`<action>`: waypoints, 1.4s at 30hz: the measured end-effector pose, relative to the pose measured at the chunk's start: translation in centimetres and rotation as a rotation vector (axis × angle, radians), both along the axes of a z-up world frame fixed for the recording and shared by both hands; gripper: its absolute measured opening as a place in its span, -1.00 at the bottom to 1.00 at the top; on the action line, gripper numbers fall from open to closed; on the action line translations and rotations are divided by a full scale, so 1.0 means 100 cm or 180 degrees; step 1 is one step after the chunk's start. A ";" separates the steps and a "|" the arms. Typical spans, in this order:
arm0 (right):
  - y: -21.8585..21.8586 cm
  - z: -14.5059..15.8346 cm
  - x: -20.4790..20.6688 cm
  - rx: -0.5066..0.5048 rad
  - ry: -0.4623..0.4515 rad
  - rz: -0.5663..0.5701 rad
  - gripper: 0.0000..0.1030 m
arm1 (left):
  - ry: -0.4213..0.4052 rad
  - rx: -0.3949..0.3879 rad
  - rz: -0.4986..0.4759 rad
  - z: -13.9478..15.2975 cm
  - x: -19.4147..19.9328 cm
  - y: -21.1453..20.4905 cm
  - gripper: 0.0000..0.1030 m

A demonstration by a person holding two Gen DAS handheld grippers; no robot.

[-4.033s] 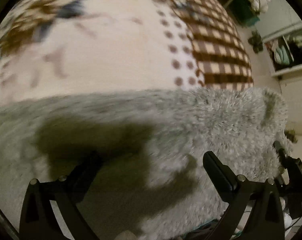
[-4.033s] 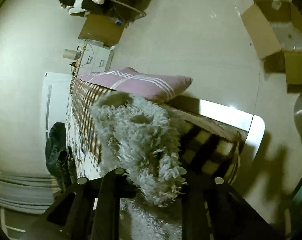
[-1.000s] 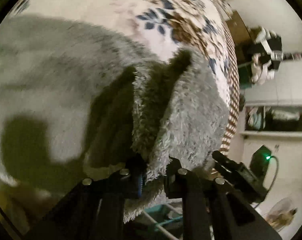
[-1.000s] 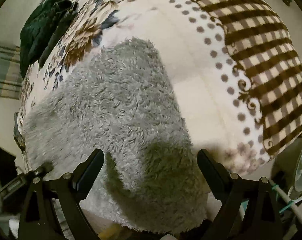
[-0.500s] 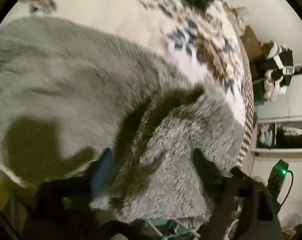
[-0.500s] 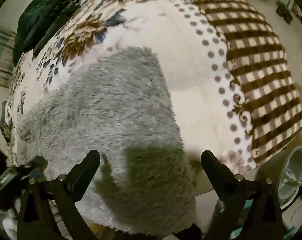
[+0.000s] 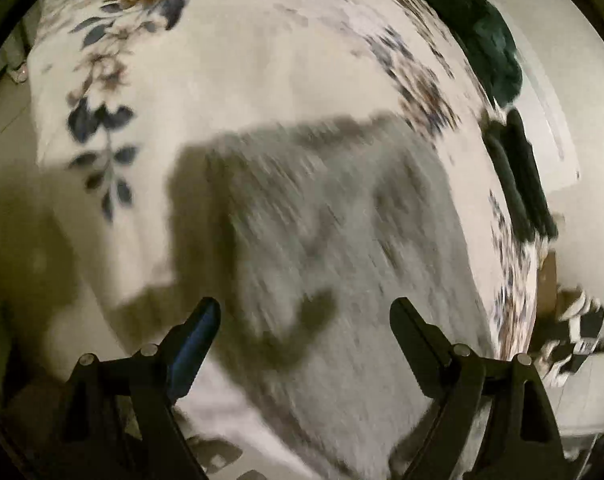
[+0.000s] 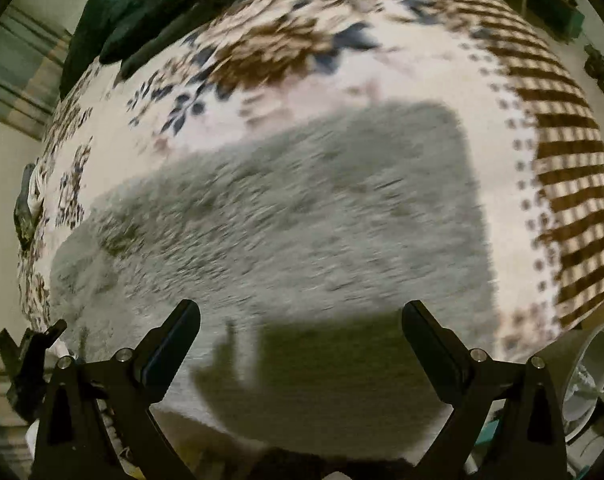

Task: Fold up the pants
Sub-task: 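Lift the fleece corner with the left gripper and fold it over the stack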

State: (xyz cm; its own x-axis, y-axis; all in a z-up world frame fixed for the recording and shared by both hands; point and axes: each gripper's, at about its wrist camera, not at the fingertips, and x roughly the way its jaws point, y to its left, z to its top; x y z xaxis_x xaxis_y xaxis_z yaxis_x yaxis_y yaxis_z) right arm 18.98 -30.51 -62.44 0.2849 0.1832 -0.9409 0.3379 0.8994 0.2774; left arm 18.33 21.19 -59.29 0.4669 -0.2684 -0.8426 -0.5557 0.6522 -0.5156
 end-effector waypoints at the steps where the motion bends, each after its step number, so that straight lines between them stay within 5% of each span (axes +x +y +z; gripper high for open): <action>1: 0.008 -0.002 0.003 0.0002 0.0016 0.0027 0.99 | -0.0001 0.0012 0.0036 -0.004 0.005 0.006 0.68; 8: 0.048 -0.009 0.017 0.0008 0.0068 0.0104 0.99 | -0.0042 -0.0074 0.0183 -0.029 0.035 0.032 0.60; 11: 0.057 -0.006 0.018 0.0024 0.0062 0.0076 0.99 | -0.0171 -0.0021 0.0061 -0.022 0.039 0.026 -0.40; 14: 0.059 -0.003 0.017 0.0038 0.0031 0.0058 0.99 | -0.0407 0.0146 -0.0054 0.000 0.031 0.018 -0.61; 21: 0.044 0.008 0.001 0.0139 -0.0087 -0.0041 0.99 | -0.1076 0.0564 -0.0427 0.103 0.008 -0.028 -0.64; 25: 0.021 0.016 -0.016 0.0231 -0.0143 -0.0179 0.99 | -0.1470 0.0669 -0.0886 0.179 -0.004 -0.098 -0.64; 30: -0.022 0.031 -0.047 0.0298 -0.0234 -0.0436 0.99 | -0.1717 0.0602 -0.1656 0.229 -0.020 -0.220 -0.64; 36: -0.091 0.040 -0.091 0.0277 -0.0246 -0.0784 0.99 | -0.1581 0.0503 -0.2431 0.211 -0.048 -0.364 -0.64; 42: -0.162 0.038 -0.131 0.0179 -0.0195 -0.1069 0.99 | -0.1328 0.0617 -0.2898 0.169 -0.064 -0.458 -0.64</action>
State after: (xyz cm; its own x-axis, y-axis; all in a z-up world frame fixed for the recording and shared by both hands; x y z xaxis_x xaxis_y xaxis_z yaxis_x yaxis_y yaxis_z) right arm 5.88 -46.68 -58.69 0.3938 0.1208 -0.9112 0.5936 0.7235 0.3524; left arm 11.94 -24.63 -42.36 0.4198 -0.5445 -0.7262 0.3929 0.8302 -0.3954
